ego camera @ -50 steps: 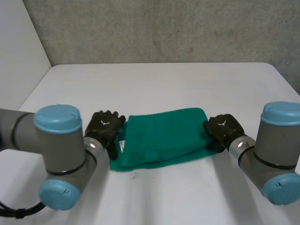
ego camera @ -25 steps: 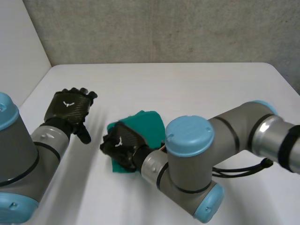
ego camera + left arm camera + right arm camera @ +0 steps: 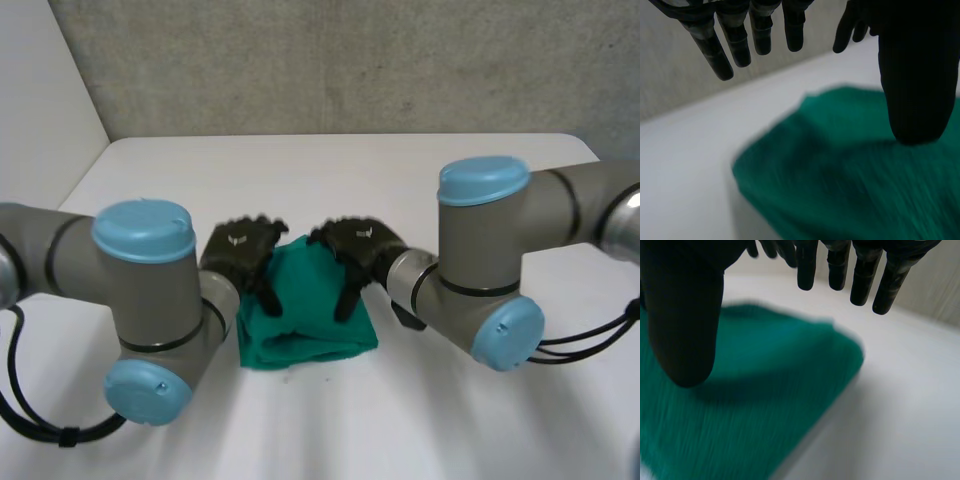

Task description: Fold the towel.

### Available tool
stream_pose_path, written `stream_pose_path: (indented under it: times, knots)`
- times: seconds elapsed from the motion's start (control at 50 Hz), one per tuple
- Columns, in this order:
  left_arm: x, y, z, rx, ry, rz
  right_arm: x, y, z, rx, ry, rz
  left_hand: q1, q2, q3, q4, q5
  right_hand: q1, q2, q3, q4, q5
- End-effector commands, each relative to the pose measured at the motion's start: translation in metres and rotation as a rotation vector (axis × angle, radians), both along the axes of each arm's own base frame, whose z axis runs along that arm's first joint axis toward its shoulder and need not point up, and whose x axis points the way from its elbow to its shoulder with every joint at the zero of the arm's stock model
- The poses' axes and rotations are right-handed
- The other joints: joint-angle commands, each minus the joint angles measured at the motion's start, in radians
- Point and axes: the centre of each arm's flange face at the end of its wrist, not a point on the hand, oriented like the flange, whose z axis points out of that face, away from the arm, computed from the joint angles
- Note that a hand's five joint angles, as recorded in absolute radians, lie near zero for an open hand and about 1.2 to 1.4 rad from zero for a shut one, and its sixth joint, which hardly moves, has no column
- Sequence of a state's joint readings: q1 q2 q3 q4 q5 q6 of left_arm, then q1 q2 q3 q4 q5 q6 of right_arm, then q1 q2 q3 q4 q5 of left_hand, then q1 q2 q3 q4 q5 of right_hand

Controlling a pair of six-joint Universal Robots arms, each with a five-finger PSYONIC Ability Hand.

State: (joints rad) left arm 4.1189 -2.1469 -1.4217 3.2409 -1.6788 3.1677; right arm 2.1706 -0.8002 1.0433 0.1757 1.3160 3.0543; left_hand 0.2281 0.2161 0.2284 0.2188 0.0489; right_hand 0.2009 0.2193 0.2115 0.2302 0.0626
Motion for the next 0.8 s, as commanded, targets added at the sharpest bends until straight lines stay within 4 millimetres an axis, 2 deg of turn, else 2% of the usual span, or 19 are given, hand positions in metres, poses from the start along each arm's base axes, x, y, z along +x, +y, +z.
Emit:
stream_pose_path:
  times: [0.02,0.12,0.18,0.22,0.24,0.28,0.3,0.32,0.36,0.38,0.42,0.44,0.46,0.52,0.54,0.58,0.62,0.68,0.8]
  knots:
    - [0.019,0.005,-0.028,0.149,-0.121,0.030,-0.001,-0.008,-0.034,0.049,0.152,-0.023,0.006,0.018,0.006,0.015,0.011,-0.026,-0.045,-0.037,-0.056,-0.063]
    - [0.030,0.006,-0.033,0.181,-0.152,0.045,-0.004,-0.011,-0.031,-0.008,0.206,-0.035,0.003,0.015,0.003,0.012,0.008,-0.026,-0.045,-0.037,-0.056,-0.063]
    - [0.031,0.008,-0.025,0.156,-0.167,0.023,-0.003,-0.009,-0.027,-0.023,0.208,-0.035,-0.009,0.003,-0.009,0.001,-0.004,-0.026,-0.045,-0.037,-0.056,-0.063]
    - [0.030,0.008,-0.021,0.141,-0.168,0.018,-0.003,-0.009,-0.009,-0.064,0.178,-0.046,-0.012,0.000,-0.012,-0.002,-0.007,-0.026,-0.045,-0.037,-0.056,-0.063]
    - [0.028,0.007,-0.005,0.089,-0.159,0.009,-0.003,-0.010,0.001,-0.085,0.159,-0.052,-0.017,-0.005,-0.018,-0.008,-0.013,-0.026,-0.045,-0.037,-0.056,-0.063]
    - [0.025,0.007,0.009,0.048,-0.144,-0.002,-0.006,-0.011,0.023,-0.130,0.114,-0.075,-0.018,-0.006,-0.018,-0.008,-0.013,-0.026,-0.045,-0.037,-0.056,-0.063]
    - [0.025,0.007,0.009,0.047,-0.144,-0.002,-0.009,-0.012,0.044,-0.173,0.060,-0.104,-0.018,-0.006,-0.018,-0.008,-0.013,-0.026,-0.045,-0.037,-0.056,-0.063]
    - [0.023,0.006,0.034,-0.021,-0.108,-0.003,-0.010,-0.012,0.054,-0.195,0.034,-0.121,-0.018,-0.006,-0.018,-0.008,-0.013,-0.026,-0.045,-0.037,-0.056,-0.063]
    - [0.023,0.004,0.044,-0.048,-0.090,0.001,-0.013,-0.014,0.065,-0.222,0.004,-0.145,-0.018,-0.006,-0.018,-0.008,-0.013,-0.026,-0.045,-0.037,-0.056,-0.063]
    - [0.023,0.001,0.062,-0.095,-0.060,0.009,-0.028,-0.020,0.098,-0.304,-0.068,-0.245,-0.018,-0.006,-0.018,-0.008,-0.013,-0.026,-0.045,-0.037,-0.056,-0.063]
    - [0.023,-0.001,0.082,-0.146,-0.027,0.015,-0.041,-0.025,0.118,-0.362,-0.101,-0.324,-0.018,-0.006,-0.018,-0.008,-0.013,-0.026,-0.045,-0.037,-0.056,-0.063]
    - [0.024,-0.004,0.101,-0.192,0.003,0.025,-0.041,-0.025,0.118,-0.362,-0.101,-0.324,-0.020,-0.008,-0.021,-0.011,-0.016,-0.026,-0.045,-0.037,-0.056,-0.063]
    - [0.027,-0.008,0.121,-0.241,0.034,0.045,-0.061,-0.029,0.141,-0.431,-0.128,-0.433,-0.023,-0.011,-0.024,-0.014,-0.019,-0.026,-0.045,-0.037,-0.056,-0.063]
    - [0.034,-0.012,0.145,-0.290,0.070,0.071,-0.069,-0.031,0.149,-0.454,-0.131,-0.476,-0.029,-0.017,-0.030,-0.020,-0.025,-0.026,-0.045,-0.037,-0.056,-0.063]
    - [0.041,-0.015,0.156,-0.299,0.083,0.091,-0.083,-0.034,0.161,-0.486,-0.137,-0.539,-0.029,-0.017,-0.030,-0.020,-0.025,-0.026,-0.045,-0.037,-0.056,-0.063]
    - [0.046,-0.016,0.162,-0.300,0.087,0.100,-0.107,-0.039,0.176,-0.524,-0.123,-0.626,-0.032,-0.020,-0.033,-0.023,-0.028,-0.026,-0.045,-0.037,-0.056,-0.063]
    - [0.059,-0.019,0.176,-0.299,0.110,0.120,-0.121,-0.044,0.176,-0.528,-0.092,-0.658,-0.044,-0.032,-0.044,-0.035,-0.039,-0.026,-0.045,-0.037,-0.056,-0.063]
    - [0.067,-0.021,0.182,-0.291,0.126,0.127,-0.130,-0.049,0.174,-0.517,-0.061,-0.675,-0.050,-0.038,-0.050,-0.040,-0.045,-0.026,-0.045,-0.037,-0.056,-0.063]
    - [0.076,-0.021,0.192,-0.282,0.178,0.105,-0.131,-0.049,0.174,-0.503,-0.058,-0.659,-0.050,-0.038,-0.050,-0.040,-0.045,-0.026,-0.045,-0.037,-0.056,-0.063]
